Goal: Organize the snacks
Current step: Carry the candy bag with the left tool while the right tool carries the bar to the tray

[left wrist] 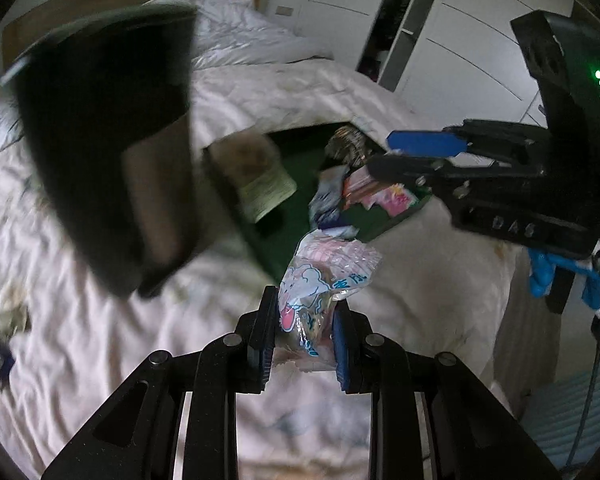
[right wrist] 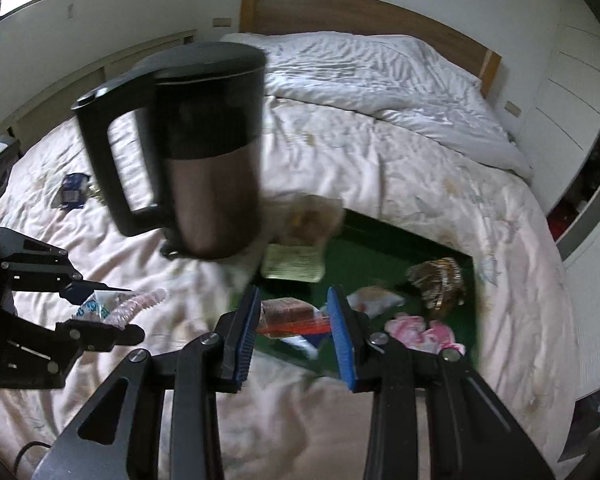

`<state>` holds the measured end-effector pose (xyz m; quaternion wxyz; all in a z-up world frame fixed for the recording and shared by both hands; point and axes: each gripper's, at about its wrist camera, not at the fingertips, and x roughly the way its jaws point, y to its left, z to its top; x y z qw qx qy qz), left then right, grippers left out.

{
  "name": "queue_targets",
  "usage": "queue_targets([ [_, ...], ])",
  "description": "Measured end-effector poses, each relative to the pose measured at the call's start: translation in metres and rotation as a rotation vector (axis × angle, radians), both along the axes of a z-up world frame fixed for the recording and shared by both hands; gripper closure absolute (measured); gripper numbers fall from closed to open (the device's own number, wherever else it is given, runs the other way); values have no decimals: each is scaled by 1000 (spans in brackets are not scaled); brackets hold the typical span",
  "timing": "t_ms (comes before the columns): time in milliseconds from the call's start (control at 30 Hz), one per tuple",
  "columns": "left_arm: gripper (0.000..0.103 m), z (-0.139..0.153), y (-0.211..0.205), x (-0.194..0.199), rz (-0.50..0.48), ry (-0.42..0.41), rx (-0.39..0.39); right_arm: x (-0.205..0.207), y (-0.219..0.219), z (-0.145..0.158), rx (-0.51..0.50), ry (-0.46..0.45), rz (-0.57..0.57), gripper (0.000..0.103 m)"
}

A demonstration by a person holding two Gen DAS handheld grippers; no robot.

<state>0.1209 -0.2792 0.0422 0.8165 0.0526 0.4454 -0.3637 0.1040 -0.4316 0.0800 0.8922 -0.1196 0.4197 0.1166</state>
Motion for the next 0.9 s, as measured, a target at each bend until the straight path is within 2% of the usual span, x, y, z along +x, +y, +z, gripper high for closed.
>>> queue_targets([
  [133,82,2,-28,18,-4,-6,2,11,-25,-6,17,-7,-34,103],
  [300,82,-10,-53,38,5,2,21,22,-51,-24,50,1,-81,103],
  [600,82,-30,-72,53,20,8,47,32,-78,-51,84,23,-130,103],
  [900,82,-43,-83,56,35,10,72,35,-89,-64,101,30,-156,103],
])
